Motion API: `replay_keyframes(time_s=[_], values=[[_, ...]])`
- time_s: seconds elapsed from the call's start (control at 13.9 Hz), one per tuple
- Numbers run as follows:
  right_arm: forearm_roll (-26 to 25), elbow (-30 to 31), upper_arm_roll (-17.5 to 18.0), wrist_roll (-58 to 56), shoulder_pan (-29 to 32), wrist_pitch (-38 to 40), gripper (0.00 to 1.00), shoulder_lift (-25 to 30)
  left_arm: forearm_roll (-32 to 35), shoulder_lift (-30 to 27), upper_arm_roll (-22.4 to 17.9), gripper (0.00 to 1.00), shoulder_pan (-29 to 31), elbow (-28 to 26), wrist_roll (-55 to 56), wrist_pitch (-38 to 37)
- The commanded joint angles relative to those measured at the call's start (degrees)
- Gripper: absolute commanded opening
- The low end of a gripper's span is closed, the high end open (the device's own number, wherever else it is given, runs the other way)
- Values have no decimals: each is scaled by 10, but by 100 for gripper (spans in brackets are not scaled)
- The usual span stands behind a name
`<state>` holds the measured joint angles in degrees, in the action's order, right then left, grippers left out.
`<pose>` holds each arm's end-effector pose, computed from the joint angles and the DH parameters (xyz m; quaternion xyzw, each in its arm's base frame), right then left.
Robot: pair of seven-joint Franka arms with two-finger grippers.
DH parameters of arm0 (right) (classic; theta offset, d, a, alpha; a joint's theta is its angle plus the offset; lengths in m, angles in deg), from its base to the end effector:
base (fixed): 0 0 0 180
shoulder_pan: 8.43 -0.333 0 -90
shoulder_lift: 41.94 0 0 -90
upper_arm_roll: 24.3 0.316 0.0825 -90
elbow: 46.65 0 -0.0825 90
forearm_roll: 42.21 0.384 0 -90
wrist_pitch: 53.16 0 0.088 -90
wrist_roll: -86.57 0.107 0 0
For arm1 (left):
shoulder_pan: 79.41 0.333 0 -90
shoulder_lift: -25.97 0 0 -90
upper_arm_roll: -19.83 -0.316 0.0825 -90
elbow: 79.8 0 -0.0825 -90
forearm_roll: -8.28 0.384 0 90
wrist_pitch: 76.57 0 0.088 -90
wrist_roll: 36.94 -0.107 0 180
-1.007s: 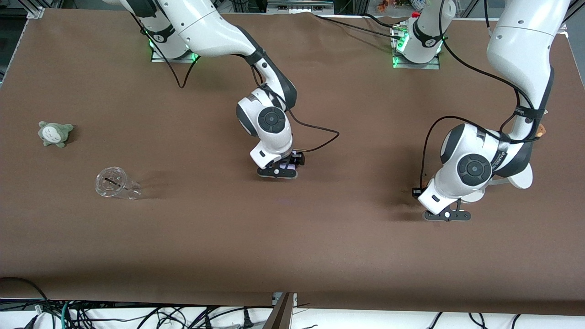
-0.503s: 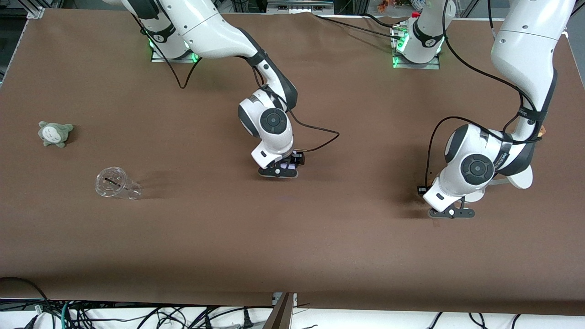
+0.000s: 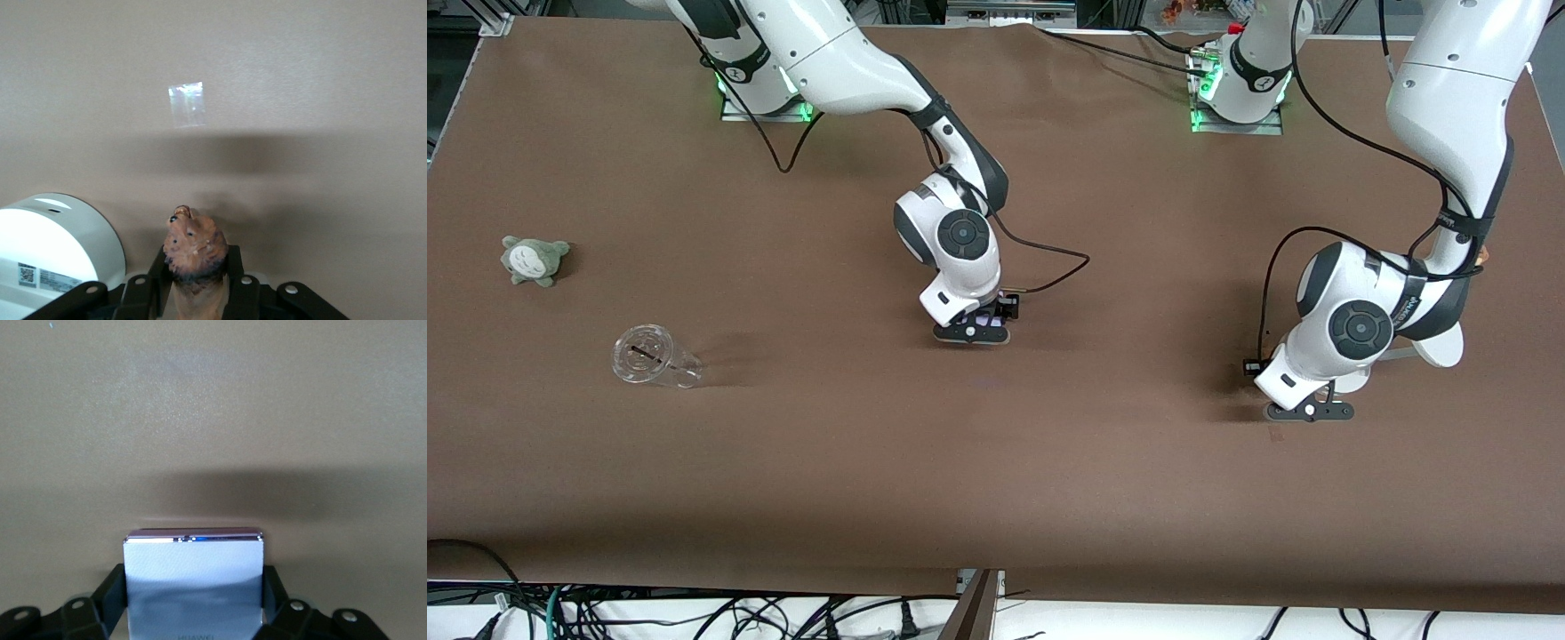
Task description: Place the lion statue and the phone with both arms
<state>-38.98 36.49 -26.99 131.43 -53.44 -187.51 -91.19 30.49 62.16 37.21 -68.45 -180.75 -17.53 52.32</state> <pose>0.5307 0.4928 0.1754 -0.9993 0.0330 -0.0108 0.0143 0.6493 -0.0476 0.2113 -0.9973 -0.0059 0.0363 0.0634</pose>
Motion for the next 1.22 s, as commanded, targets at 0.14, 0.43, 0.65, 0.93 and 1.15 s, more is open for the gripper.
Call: replay_keyframes(time_s=[0.14,0.43,0.65,0.93,1.15], values=[[-1,-28,-7,-65,53,35,30,19,14,-5,9,86,12,-13,2,11],[3,-27,-8,-223,154,100,30,50,14,-22,13,100,12,-11,2,2],[1,-23,-13,-323,235,168,30,65,13,-76,20,100,6,1,-5,-70],[-5,-3,-29,-380,286,170,30,63,5,-163,43,100,6,3,-6,-134],[-6,18,-29,-391,305,148,30,62,-46,-192,70,100,13,57,-16,-232]])
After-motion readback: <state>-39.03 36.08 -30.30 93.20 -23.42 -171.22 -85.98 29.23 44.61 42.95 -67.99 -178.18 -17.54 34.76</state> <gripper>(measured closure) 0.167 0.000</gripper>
